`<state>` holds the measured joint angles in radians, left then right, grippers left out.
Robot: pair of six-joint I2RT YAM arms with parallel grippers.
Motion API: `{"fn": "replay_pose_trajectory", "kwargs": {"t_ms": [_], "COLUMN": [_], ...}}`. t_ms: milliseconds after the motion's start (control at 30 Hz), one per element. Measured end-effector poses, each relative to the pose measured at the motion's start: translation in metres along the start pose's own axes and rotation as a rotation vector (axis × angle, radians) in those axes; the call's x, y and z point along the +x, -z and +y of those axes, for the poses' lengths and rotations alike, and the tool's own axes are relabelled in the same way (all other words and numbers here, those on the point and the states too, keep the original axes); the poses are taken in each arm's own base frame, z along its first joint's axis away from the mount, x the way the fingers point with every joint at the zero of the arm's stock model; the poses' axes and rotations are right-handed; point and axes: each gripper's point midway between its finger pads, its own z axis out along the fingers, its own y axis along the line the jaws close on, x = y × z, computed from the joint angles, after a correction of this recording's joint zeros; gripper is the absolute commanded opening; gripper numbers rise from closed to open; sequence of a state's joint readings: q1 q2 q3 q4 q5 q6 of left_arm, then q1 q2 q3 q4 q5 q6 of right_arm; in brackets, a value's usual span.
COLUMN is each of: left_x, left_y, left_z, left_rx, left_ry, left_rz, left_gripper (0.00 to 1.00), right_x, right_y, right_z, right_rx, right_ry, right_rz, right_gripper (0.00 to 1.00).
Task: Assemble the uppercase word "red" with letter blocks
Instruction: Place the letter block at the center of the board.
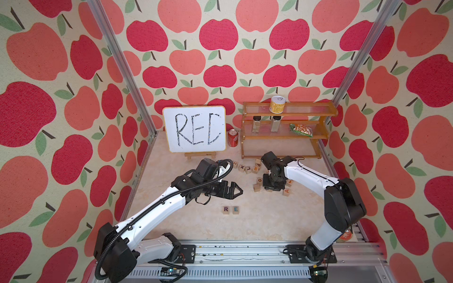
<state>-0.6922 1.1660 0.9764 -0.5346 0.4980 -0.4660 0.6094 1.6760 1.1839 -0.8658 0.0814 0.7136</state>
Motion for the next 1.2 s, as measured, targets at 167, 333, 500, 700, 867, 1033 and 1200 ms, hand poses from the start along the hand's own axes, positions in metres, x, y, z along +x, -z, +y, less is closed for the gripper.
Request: {"fn": "replay_pose_trajectory", "kwargs": {"t_ms": [167,333,500,700,867,1033,1200], "left_x": [0.005,0.011,0.017,0.027,0.033,0.04,0.046], "left_y": [0.01,0.02,0.029,0.037,0.043,0.046,0.05], "left_z": [-0.001,-0.001,-0.001,0.004,0.006,0.014,0.019], "left_rx": [-0.001,0.002,-0.003,-0.019,-0.032,-0.059,-0.074], "left_ry": [0.004,-0.004,0.0,0.02,0.026,0.052,0.076], "left_rz": [-0.024,-0.046,-0.061,-0.064,-0.075,-0.078,-0.09], "left_gripper": [0.99,0.99,0.99,0.99,0.99,0.99,0.99], "right_x": [0.007,0.015,0.023,0.032,0.039,0.046,0.054], "right_y": [0.003,0.003,0.004,0.004,0.005,0.005,0.005], "right_z": [0.009,0.018,0.027,0.036,0.043,0.05,0.059], "right_rx": [-0.006,-0.008,-0.008,-0.013,-0.018,-0.025,-0.032], "right_ry": [0.006,0.014,0.022,0.028,0.034,0.04,0.05], "right_rz": [-0.006,-0.007,-0.008,-0.006,-0.005,-0.005,-0.005], "right_gripper": [0.0,0.0,0.0,0.0,0.0,0.0,0.0]}}
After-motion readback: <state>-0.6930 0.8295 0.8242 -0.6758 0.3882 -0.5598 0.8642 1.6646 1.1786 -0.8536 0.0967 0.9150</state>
